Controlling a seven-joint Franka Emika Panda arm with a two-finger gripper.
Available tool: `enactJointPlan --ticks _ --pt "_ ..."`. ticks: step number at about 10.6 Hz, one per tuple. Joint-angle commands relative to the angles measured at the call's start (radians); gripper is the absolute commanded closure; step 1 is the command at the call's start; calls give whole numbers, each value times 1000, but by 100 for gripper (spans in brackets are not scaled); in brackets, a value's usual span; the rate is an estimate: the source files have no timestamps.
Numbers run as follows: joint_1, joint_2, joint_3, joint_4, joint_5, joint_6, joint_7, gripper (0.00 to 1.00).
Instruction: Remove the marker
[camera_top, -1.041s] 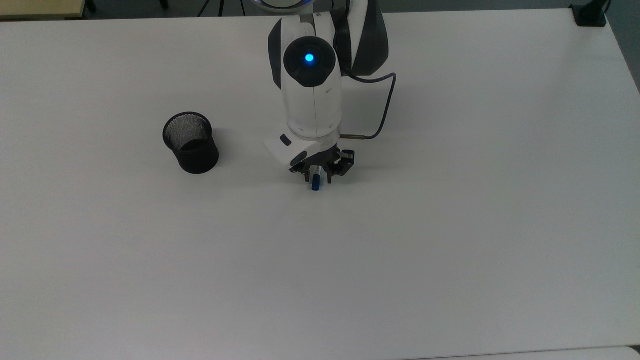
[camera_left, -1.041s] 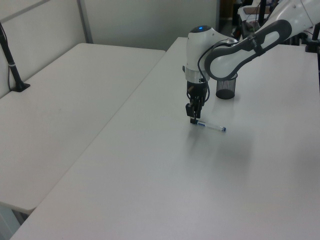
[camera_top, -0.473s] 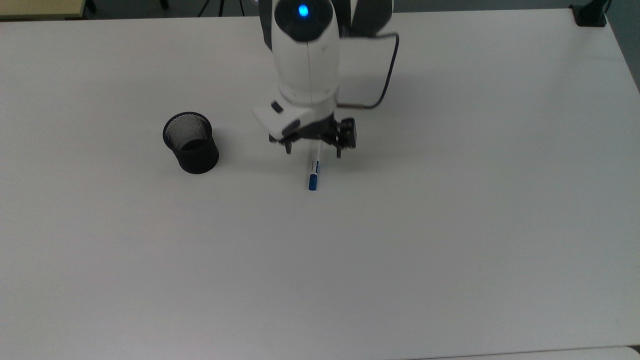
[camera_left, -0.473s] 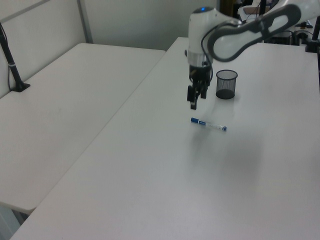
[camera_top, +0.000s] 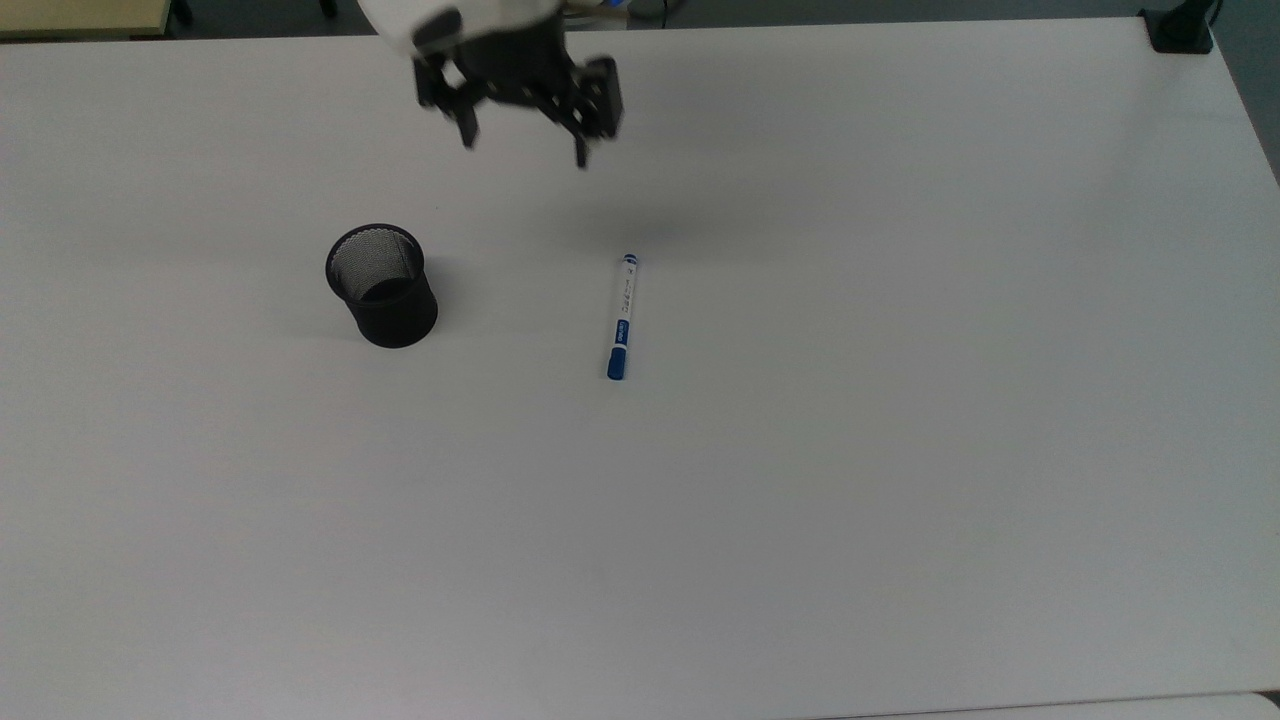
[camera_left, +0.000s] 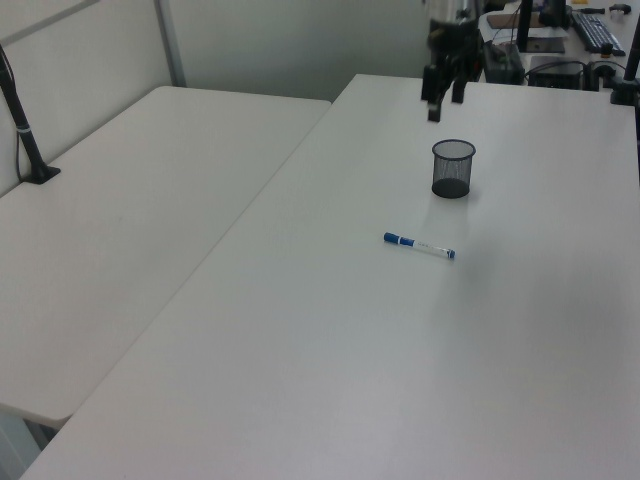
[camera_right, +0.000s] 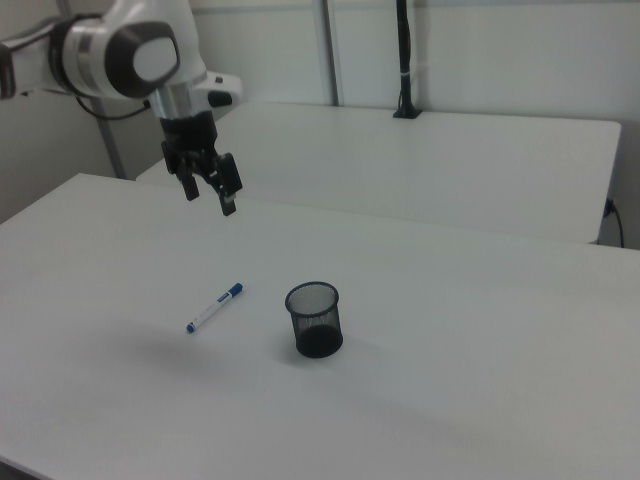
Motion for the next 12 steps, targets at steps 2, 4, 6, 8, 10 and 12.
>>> enactJointPlan --ticks 2,4,6,8,10,12 --pt "6 -124 -92 -36 -15 -77 -7 0" --pt "-50 -118 -83 -19 -4 -71 -146 0" --pt "-70 -107 -94 32 17 -66 -209 0" --pt "-72 -106 -95 41 -1 -69 -231 0" --pt "-72 -107 -99 43 -4 -71 -231 0" --pt "-70 -107 -99 43 -2 -74 -229 0"
